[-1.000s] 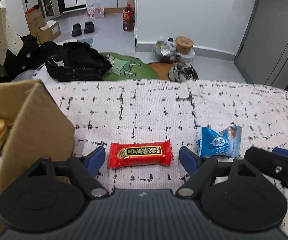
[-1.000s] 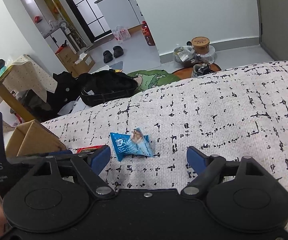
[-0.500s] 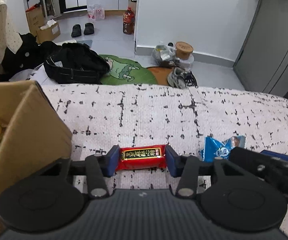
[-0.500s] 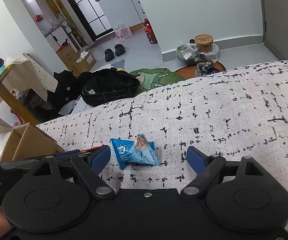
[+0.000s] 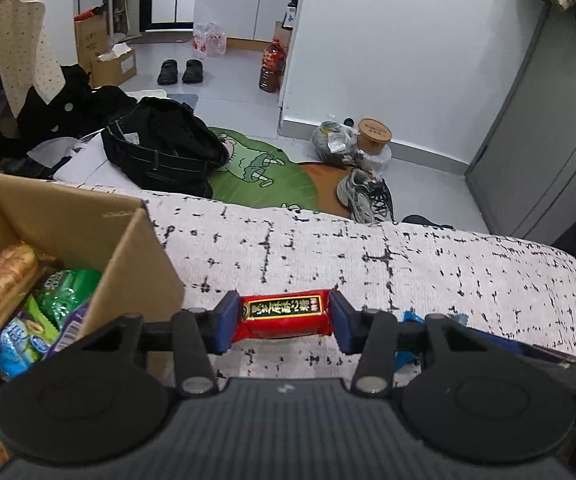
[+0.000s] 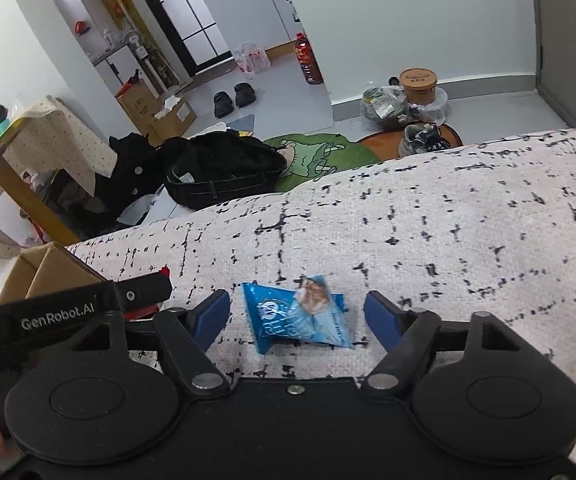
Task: Organize snacks
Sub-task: 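Close the left tool on the red chocolate bar while the right tool grips the blue candy packet, then lift both snacks and carry them over the cardboard box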
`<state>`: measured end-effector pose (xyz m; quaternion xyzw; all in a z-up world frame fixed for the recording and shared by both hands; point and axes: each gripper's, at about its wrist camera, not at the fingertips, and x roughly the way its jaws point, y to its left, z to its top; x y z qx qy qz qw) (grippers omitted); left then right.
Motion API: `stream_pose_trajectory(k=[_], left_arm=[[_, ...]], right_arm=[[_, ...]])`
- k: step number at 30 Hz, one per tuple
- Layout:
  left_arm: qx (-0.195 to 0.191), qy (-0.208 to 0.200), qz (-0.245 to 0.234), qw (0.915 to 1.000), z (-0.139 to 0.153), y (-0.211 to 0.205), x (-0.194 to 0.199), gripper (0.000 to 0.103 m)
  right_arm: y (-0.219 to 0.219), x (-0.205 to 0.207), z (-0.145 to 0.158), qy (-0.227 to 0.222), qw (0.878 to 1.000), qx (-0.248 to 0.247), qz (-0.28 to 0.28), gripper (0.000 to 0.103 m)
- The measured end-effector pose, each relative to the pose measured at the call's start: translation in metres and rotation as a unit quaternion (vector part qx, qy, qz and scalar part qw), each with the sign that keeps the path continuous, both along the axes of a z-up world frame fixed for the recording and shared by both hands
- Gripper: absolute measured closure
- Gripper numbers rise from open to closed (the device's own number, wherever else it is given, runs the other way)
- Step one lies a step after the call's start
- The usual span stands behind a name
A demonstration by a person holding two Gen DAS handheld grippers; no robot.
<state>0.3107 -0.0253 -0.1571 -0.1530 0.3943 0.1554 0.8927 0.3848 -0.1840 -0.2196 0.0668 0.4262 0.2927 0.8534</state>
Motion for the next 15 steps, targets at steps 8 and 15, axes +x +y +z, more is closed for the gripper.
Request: stream_pose_trajectory(k=[8,15], left_arm=[[-0.008,0.001,-0.010,0.9999,0.003,-0.001,-0.006,0.056],[-0.010,-0.009,-0.032,0.9994,0.014,-0.004,-0.014,0.056]], right_arm=[[0.001,-0.007,0.004,-0.001,1.000,-0.026,0.004,0.070],[-0.013,-0.022,0.020,-0.008,1.000,-0.023,-0.015,0.072]])
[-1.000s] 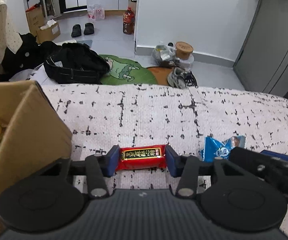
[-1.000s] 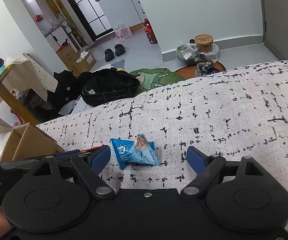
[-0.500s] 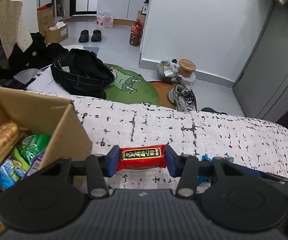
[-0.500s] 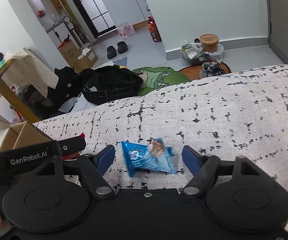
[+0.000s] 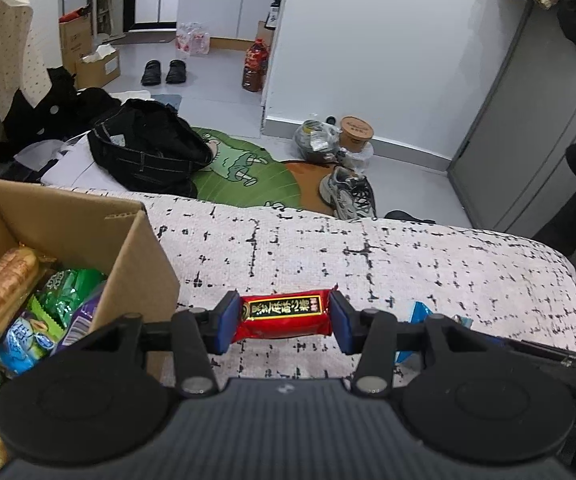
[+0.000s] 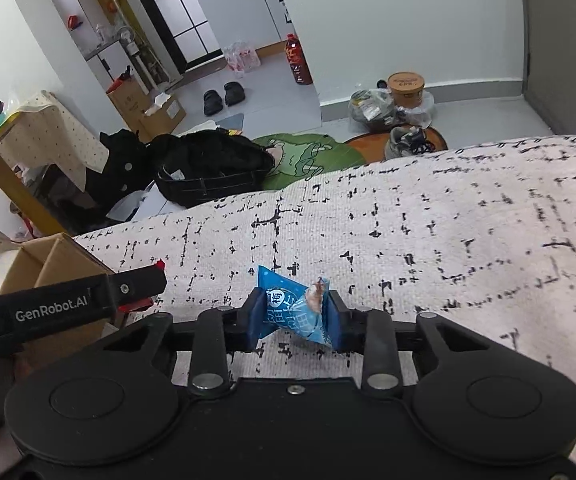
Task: Organize snacks
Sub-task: 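Lift both snacks and carry them over the cardboard box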
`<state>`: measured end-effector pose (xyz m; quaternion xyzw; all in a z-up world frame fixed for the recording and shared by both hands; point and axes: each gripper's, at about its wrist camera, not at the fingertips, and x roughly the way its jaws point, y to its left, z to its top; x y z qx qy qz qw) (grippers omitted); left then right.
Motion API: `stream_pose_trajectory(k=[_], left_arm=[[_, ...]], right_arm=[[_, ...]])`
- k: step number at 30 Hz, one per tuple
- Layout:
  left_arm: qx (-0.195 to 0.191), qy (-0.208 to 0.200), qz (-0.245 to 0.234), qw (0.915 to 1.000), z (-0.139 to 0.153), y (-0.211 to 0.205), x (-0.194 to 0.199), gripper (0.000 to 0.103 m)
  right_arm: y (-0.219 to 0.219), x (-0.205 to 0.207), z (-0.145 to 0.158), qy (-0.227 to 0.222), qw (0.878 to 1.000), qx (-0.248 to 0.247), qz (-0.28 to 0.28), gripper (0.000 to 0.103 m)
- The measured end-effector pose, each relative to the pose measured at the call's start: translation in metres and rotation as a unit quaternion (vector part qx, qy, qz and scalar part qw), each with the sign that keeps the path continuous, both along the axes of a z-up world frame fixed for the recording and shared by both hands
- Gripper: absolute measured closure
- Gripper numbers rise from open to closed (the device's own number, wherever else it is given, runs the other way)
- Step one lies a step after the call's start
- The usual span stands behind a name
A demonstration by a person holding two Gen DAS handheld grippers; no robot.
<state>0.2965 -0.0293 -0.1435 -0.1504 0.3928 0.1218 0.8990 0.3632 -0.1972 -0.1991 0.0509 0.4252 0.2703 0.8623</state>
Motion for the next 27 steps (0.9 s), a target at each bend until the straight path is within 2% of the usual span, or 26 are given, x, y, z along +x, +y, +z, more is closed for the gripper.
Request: stream_pose_trajectory(k=[27], left_arm=[[0.016,-0.047,-0.063,0.9968,0.058,0.011,-0.066,0.056]], right_arm=[[-0.013,-0.074,0.066,-0.053,0.996,0.013,-0.066,0.072]])
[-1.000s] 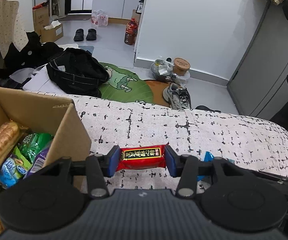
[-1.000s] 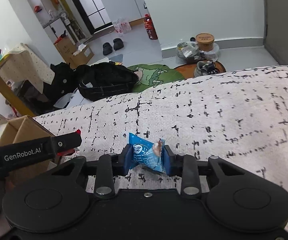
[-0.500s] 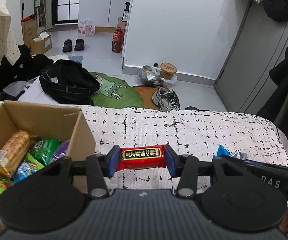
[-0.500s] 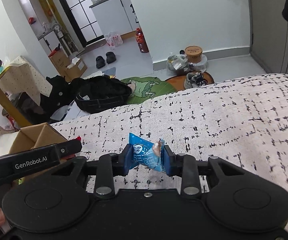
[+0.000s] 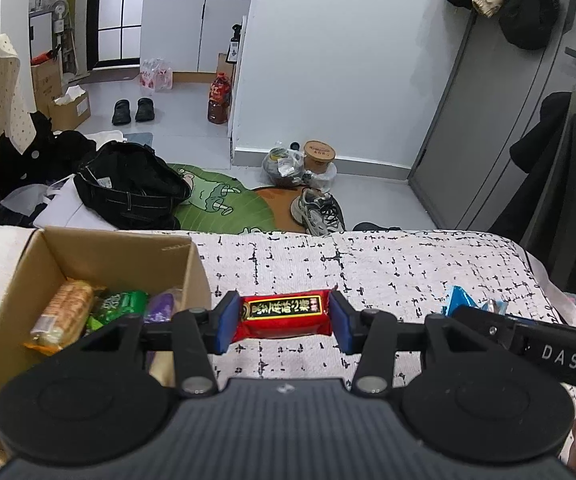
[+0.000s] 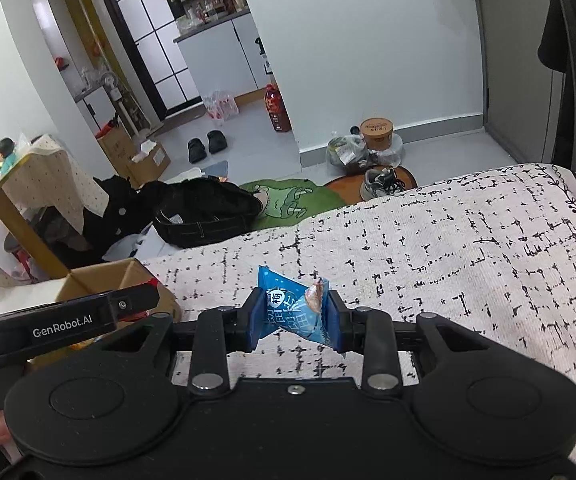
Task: Organize snacks
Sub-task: 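Lift both snacks and carry them over the cardboard box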
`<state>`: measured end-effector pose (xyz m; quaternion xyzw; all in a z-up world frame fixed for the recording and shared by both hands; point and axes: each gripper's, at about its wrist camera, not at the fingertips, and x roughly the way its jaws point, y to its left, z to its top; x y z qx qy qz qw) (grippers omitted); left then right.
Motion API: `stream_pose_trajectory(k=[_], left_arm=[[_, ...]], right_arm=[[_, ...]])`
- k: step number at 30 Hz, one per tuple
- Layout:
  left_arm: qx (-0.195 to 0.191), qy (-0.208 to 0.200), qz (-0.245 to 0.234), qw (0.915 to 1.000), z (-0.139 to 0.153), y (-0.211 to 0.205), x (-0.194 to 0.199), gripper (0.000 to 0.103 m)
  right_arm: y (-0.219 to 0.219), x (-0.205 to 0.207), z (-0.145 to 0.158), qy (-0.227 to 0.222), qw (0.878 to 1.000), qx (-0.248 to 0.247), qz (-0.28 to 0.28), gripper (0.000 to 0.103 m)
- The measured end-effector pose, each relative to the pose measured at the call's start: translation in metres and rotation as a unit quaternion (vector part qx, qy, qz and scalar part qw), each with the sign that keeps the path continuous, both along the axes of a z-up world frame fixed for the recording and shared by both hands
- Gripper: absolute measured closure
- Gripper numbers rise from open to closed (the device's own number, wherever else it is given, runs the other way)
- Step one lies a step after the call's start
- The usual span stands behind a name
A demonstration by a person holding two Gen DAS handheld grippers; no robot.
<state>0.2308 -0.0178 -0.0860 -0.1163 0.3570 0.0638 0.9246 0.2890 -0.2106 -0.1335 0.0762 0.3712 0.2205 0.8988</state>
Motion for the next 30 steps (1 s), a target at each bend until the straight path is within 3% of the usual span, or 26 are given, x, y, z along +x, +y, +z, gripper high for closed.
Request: stream_pose_trajectory(k=[11,30], left_arm=[[0.002,-0.016,-0.002,0.9999,0.023,0.022,-0.026,0.056],[0.001,-0.005,0.077,0.9970,0.031,0.093,-0.072,0.055]], right_arm=[[0.008,-0.022,0.020,-0.020,1.000,0.016,0.000,0.071],[0.056,-0.045,0.036,-0.032,0.998,0.028,0.049,0.071]])
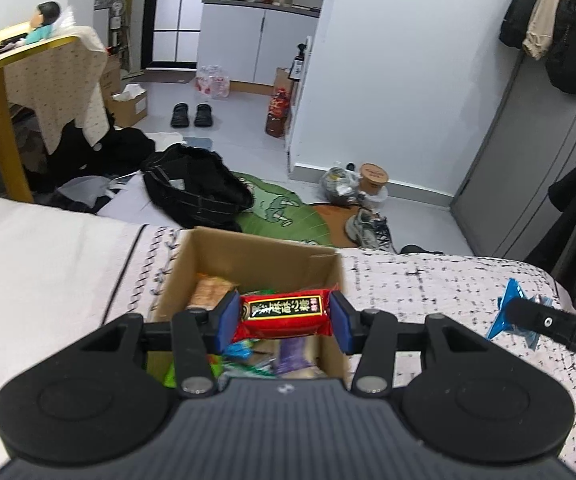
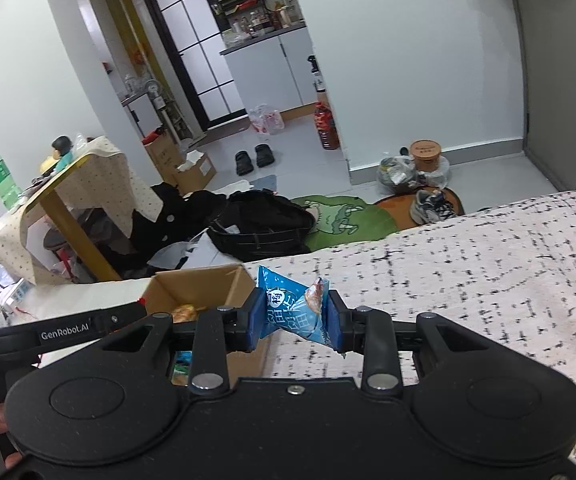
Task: Organize snacks
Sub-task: 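Lift both snacks and carry them over the cardboard box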
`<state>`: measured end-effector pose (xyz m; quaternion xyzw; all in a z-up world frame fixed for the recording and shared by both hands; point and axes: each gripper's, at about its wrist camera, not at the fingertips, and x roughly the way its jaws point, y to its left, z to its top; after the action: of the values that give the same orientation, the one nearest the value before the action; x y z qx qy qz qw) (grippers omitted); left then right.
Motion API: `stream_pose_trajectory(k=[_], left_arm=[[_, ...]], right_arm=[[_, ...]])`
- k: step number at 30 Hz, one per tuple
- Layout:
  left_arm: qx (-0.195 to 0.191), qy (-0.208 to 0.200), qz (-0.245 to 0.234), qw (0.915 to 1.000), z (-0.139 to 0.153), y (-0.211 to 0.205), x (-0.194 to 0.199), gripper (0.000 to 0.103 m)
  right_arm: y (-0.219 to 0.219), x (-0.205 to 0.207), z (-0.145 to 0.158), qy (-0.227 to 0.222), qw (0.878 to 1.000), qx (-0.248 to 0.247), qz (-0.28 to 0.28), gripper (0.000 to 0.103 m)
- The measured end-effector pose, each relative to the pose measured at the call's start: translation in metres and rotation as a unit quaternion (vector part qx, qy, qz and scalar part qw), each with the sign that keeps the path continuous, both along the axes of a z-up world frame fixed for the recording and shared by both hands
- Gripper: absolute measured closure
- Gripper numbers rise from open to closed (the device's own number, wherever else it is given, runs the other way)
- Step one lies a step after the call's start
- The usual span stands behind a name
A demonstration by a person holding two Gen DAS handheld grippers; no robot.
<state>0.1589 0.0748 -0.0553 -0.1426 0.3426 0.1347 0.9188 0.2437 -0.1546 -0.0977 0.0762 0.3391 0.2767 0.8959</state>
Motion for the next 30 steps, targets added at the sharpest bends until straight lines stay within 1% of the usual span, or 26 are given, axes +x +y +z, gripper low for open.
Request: stream_pose_trajectory(k=[10,17,22,26,28,30], left_arm=[[-0.005,0.003,0.035,0.9994,0.000,0.033,-0.020,0.055],[-0.010,0.004,0.041,0.9991,-0.001,0.045,-0.030,0.055],[-0.021,0.011,0.040,0.9989,-0.009,0.049,-0.036,0.055],[-0.035,0.021,0.039,0.9984,-0.018,0.050,-0.039,0.053],[-0.050,0.017,0.032,0.9981,-0.021,0.052,-0.041,0.051],[-0.052,0.018,0.035,0.9979,-0.021,0.053,-0.042,0.046]], right_arm=[[0.037,-0.010,0.007,-0.004,0.999,0.002,0.039,0.071],[0.056,-0.017,0.007,-0.001,0.998,0.001,0.062,0.071],[0.069,-0.024,0.003,0.005,0.997,-0.002,0.077,0.071],[0.078,-0.028,0.000,0.009,0.996,-0.005,0.087,0.071],[0.082,-0.029,-0.001,0.011,0.996,-0.005,0.092,0.071],[0.086,-0.031,-0.002,0.012,0.995,-0.007,0.096,0.071]])
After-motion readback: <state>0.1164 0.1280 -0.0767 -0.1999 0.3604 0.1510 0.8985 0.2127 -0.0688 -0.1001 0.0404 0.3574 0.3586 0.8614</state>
